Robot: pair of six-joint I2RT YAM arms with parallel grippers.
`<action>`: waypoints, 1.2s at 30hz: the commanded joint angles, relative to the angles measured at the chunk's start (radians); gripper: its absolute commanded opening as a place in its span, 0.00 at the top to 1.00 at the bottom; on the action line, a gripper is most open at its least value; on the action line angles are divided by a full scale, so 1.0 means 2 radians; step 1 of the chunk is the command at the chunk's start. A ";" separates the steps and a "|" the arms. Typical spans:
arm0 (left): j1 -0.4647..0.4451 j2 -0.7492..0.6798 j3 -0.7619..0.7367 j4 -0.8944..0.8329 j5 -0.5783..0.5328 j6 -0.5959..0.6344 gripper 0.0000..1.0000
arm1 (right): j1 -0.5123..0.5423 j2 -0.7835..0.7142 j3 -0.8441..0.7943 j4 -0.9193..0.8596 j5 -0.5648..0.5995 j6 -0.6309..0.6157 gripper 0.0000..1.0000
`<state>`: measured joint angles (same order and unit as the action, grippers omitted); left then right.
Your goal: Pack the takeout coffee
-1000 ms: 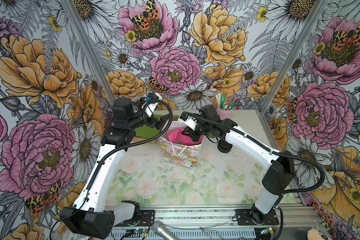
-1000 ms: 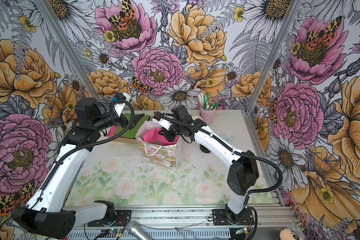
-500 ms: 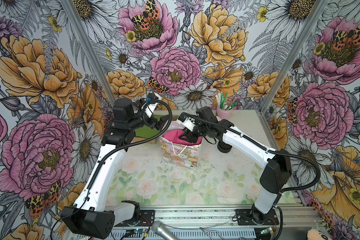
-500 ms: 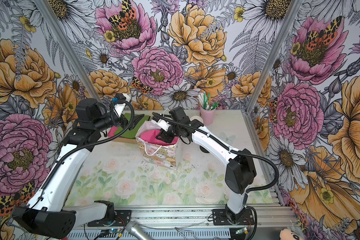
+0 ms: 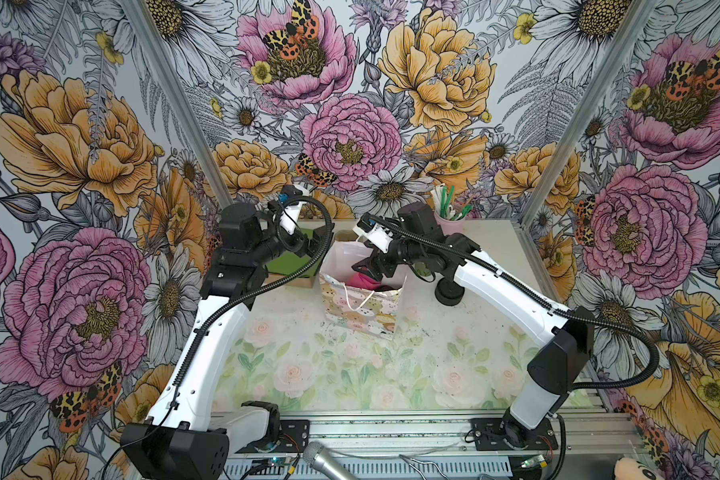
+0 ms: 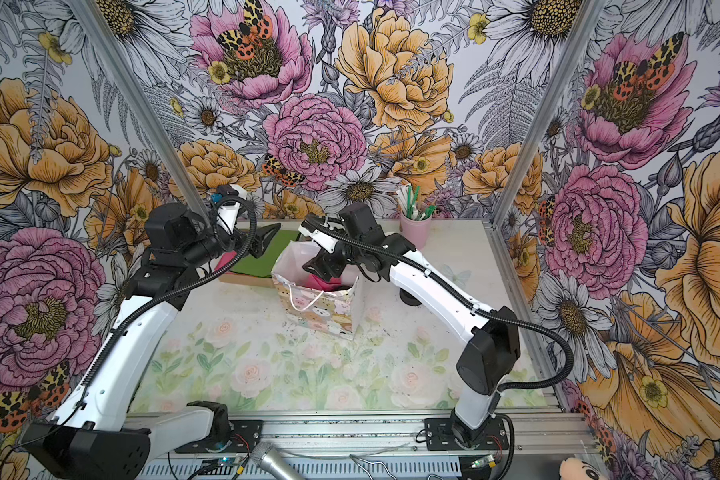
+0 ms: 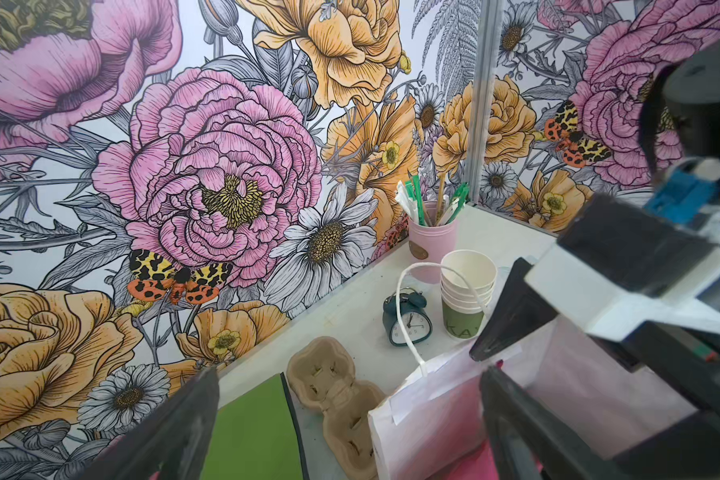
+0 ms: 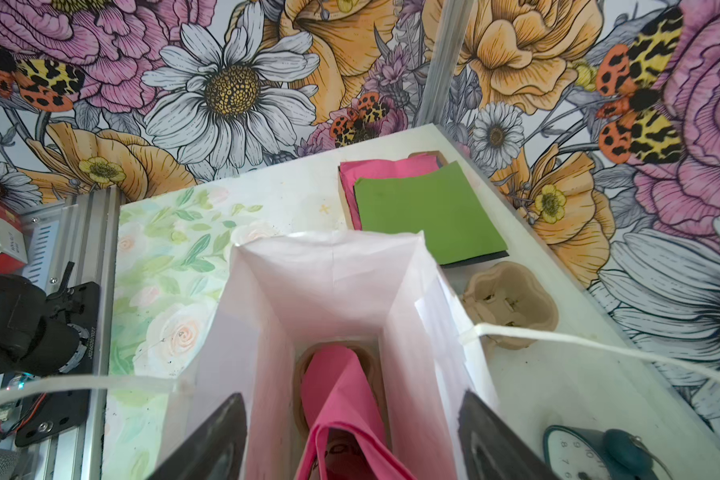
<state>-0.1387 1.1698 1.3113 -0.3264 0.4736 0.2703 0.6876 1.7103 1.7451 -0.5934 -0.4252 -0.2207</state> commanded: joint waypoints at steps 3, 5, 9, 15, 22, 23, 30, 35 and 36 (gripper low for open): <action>0.008 -0.022 -0.023 0.039 -0.036 -0.048 0.01 | 0.005 -0.052 0.035 0.018 0.019 0.012 0.14; 0.012 -0.027 -0.031 0.050 -0.044 -0.060 0.01 | 0.004 -0.069 0.031 0.033 0.028 0.016 0.12; 0.028 -0.041 -0.056 0.078 -0.070 -0.104 0.01 | 0.003 -0.116 -0.001 0.083 0.070 0.025 0.09; 0.068 -0.061 -0.110 0.116 -0.114 -0.163 0.01 | -0.031 -0.188 -0.087 0.162 0.162 0.072 0.05; 0.122 -0.074 -0.203 0.176 -0.162 -0.208 0.01 | -0.121 -0.257 -0.206 0.197 0.299 0.140 0.03; 0.130 -0.071 -0.217 0.185 -0.171 -0.211 0.01 | -0.135 -0.265 -0.223 0.197 0.321 0.144 0.02; 0.171 -0.025 -0.313 0.287 -0.212 -0.253 0.01 | -0.266 -0.287 -0.343 0.197 0.325 0.226 0.01; 0.167 0.032 -0.356 0.354 -0.265 -0.260 0.01 | -0.320 -0.276 -0.425 0.241 0.310 0.233 0.00; 0.165 0.043 -0.363 0.370 -0.277 -0.261 0.01 | -0.326 -0.273 -0.444 0.259 0.311 0.230 0.01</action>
<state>0.1997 1.2228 0.6167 0.2596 0.0170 -0.2211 0.0502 1.1561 0.9142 -0.1726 0.1917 0.2104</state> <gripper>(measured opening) 0.987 0.995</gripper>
